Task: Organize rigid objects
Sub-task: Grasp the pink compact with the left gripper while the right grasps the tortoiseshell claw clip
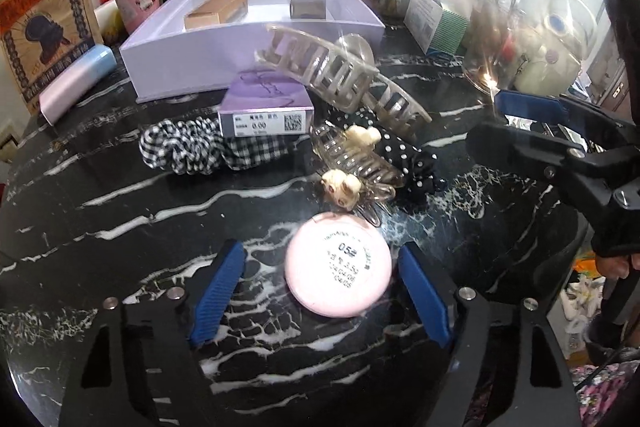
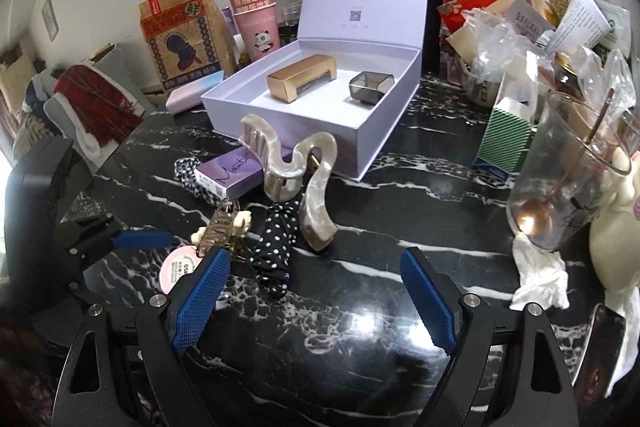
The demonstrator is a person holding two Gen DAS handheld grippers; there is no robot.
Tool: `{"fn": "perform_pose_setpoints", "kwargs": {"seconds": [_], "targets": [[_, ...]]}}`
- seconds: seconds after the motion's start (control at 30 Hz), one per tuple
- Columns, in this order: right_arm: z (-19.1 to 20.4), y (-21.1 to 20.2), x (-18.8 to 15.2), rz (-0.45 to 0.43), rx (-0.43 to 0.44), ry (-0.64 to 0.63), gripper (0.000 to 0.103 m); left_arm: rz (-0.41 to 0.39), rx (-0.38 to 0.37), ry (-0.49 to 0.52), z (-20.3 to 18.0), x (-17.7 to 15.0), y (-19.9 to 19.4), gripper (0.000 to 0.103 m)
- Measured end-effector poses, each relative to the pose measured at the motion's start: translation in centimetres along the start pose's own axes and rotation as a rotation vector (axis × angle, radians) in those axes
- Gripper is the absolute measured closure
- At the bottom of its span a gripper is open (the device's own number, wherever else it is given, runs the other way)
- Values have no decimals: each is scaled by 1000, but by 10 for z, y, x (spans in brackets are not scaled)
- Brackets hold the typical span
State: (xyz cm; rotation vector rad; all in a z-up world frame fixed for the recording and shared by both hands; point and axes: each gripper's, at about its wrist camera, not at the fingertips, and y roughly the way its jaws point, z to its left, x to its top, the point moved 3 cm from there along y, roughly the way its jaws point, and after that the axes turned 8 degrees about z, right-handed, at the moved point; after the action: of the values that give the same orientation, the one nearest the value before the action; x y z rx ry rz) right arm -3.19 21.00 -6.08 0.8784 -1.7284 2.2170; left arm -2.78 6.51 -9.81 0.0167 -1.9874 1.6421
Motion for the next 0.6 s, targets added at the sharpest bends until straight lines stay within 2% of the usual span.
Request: {"fn": "perform_pose_setpoints", "kwargs": {"seconds": [0.03, 0.17, 0.23, 0.6], "targets": [[1, 2, 1, 5, 2, -5, 15, -6, 3, 3, 0, -1, 0, 24], [8, 6, 3, 12, 22, -16, 15, -26, 0, 20, 0, -2, -3, 46], [11, 7, 4, 14, 37, -17, 15, -35, -6, 4, 3, -3, -4, 52], [35, 18, 15, 22, 111, -56, 15, -46, 43, -62, 35, -5, -8, 52]]}}
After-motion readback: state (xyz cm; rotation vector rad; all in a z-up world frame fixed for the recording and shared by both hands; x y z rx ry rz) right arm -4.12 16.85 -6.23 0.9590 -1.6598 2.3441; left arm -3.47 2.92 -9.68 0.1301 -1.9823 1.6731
